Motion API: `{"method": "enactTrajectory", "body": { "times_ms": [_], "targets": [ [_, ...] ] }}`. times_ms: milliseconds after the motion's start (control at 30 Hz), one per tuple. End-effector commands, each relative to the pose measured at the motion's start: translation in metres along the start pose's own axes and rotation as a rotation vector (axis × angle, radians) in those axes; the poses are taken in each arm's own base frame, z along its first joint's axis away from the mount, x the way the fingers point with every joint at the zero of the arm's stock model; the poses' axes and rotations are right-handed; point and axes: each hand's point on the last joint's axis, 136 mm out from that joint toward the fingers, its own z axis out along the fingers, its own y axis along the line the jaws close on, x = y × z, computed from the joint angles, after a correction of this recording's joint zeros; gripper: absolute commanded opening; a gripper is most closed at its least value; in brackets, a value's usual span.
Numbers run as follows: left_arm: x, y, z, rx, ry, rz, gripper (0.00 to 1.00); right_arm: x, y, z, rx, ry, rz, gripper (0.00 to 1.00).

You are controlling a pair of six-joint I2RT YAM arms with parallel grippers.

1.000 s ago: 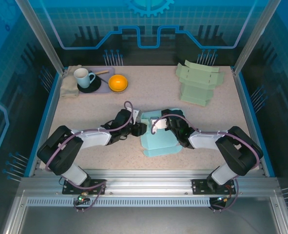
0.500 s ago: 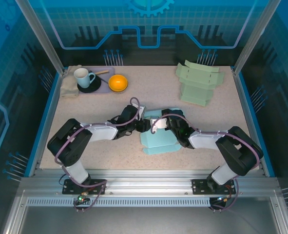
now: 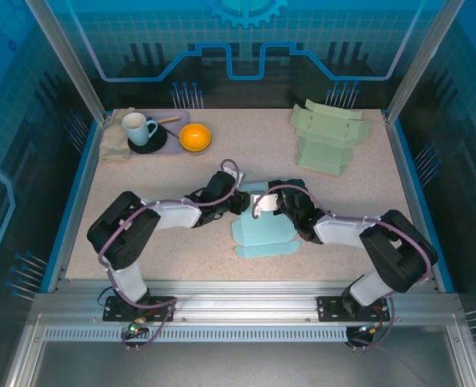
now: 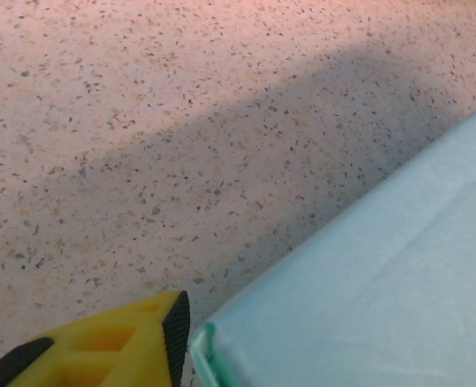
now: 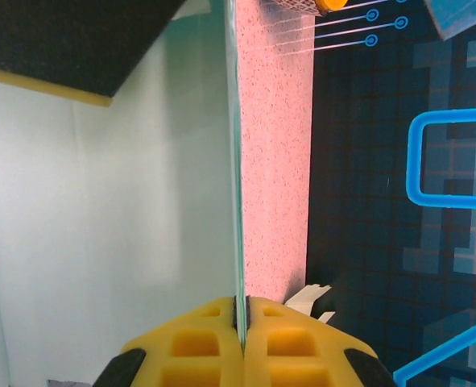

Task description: Fold the paper box

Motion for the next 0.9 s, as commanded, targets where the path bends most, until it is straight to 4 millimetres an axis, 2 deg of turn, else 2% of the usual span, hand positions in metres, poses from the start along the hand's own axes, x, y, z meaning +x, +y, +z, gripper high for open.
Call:
{"method": "enactTrajectory", "body": {
  "times_ms": [0, 200, 333, 533, 700, 733, 867],
  "targets": [
    [0.013, 0.05, -0.001, -0.265, 0.04, -0.033, 0.32, 0.02, 0.012, 0.005, -0.052, 0.072, 0.045, 0.0],
    [0.024, 0.077, -0.011, -0.483, 0.085, -0.013, 0.07, 0.027, 0.009, 0.009, -0.038, 0.117, 0.07, 0.0],
    [0.028, 0.09, -0.016, -0.574, 0.102, -0.042, 0.0, 0.033, 0.005, 0.011, -0.025, 0.152, 0.086, 0.0],
    [0.035, 0.105, -0.02, -0.697, 0.138, -0.065, 0.0, 0.036, 0.0, 0.01, -0.01, 0.17, 0.12, 0.0],
    [0.034, 0.098, -0.013, -0.667, 0.153, -0.124, 0.0, 0.03, -0.002, 0.006, -0.008, 0.143, 0.183, 0.0],
    [0.032, 0.095, -0.012, -0.651, 0.153, -0.135, 0.02, 0.03, -0.001, 0.005, -0.01, 0.138, 0.188, 0.0],
    [0.023, 0.086, -0.008, -0.594, 0.132, -0.159, 0.25, 0.028, 0.003, 0.005, -0.017, 0.129, 0.197, 0.0]
  ]
}}
